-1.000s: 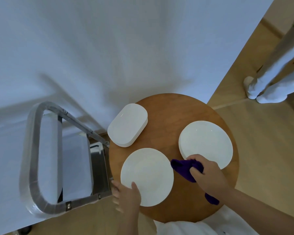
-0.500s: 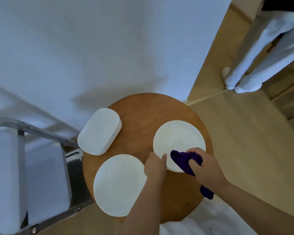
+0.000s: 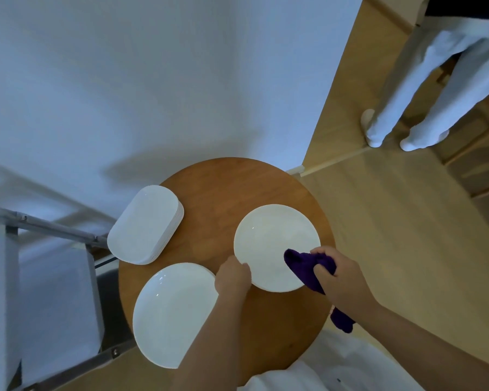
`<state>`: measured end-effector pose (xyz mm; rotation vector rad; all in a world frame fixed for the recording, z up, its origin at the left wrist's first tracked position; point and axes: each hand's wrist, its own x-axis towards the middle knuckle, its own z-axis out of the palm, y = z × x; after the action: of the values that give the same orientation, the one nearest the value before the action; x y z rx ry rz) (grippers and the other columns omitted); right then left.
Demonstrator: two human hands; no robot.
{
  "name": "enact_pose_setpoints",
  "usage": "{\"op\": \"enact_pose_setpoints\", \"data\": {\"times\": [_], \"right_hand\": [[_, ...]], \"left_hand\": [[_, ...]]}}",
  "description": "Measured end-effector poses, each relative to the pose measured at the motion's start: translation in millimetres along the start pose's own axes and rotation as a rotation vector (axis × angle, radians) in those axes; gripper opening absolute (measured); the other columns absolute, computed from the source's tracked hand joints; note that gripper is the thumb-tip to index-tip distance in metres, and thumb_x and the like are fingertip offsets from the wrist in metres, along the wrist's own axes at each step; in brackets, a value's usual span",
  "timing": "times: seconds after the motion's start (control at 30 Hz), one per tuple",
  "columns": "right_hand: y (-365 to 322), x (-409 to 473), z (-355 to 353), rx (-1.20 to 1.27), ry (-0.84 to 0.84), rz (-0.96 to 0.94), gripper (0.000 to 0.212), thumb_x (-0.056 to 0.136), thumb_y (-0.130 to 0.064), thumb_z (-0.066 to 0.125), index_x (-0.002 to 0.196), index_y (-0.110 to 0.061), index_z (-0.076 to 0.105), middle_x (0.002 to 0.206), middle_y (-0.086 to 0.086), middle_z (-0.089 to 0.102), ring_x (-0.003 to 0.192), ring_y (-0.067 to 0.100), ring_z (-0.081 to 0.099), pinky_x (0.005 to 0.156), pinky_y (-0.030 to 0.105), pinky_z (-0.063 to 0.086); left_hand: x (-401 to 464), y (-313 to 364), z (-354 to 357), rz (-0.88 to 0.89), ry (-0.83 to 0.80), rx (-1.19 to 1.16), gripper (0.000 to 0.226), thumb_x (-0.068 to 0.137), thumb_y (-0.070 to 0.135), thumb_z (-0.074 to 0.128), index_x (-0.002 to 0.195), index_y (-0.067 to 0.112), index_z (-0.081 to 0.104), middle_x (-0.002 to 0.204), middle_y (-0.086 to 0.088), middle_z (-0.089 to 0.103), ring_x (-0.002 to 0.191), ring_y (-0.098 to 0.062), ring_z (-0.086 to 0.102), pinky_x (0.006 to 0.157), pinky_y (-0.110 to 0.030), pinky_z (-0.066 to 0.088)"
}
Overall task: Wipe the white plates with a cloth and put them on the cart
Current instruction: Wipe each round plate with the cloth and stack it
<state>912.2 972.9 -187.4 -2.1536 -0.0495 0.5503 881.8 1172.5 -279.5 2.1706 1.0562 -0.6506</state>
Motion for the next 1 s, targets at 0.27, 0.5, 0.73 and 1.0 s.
{"op": "enact_pose_setpoints", "data": {"times": [0.27, 0.5, 0.73, 1.0], "right_hand": [[3.9, -0.1, -5.8, 0.107, 0.035, 0.037, 0.027, 0.087, -0.005, 0.055, 0.096, -0.03, 0.053, 0.083, -0.014, 0.06, 0.077, 0.009, 0.058, 0.048, 0.008, 0.042], [8.8, -0.3, -5.7, 0.133, 0.045, 0.059, 0.026, 0.087, -0.005, 0.055, 0.099, -0.028, 0.054, 0.086, -0.013, 0.06, 0.079, 0.009, 0.058, 0.047, 0.007, 0.042], [13.8, -1.6, -3.4, 0.112, 0.057, 0.057, 0.025, 0.087, -0.005, 0.055, 0.1, -0.026, 0.054, 0.086, -0.01, 0.06, 0.078, 0.009, 0.058, 0.046, 0.007, 0.041], [17.3, -4.2, 4.7, -0.558, -0.224, -0.118, 0.023, 0.092, -0.03, 0.05, 0.114, -0.025, 0.052, 0.096, -0.01, 0.062, 0.077, 0.002, 0.05, 0.057, 0.005, 0.03]], "left_hand": [[-6.8, -3.4, 4.7, 0.05, 0.041, -0.193, 0.018, 0.097, 0.023, 0.044, 0.108, 0.013, 0.055, 0.102, -0.003, 0.062, 0.091, -0.017, 0.058, 0.08, -0.03, 0.05], [-6.5, -1.8, 3.3, 0.027, 0.059, -0.047, 0.016, 0.099, 0.025, 0.04, 0.093, 0.019, 0.053, 0.086, 0.003, 0.058, 0.076, -0.011, 0.055, 0.067, -0.024, 0.042], [-4.3, 0.2, -6.4, 0.111, 0.065, 0.01, 0.021, 0.097, 0.03, 0.042, 0.097, 0.016, 0.057, 0.088, 0.0, 0.062, 0.079, -0.014, 0.061, 0.067, -0.023, 0.047], [-3.5, -2.1, -13.0, 0.163, -0.022, -0.027, 0.023, 0.098, 0.027, 0.041, 0.089, 0.01, 0.054, 0.08, -0.004, 0.056, 0.083, -0.022, 0.061, 0.068, -0.026, 0.045]]}}
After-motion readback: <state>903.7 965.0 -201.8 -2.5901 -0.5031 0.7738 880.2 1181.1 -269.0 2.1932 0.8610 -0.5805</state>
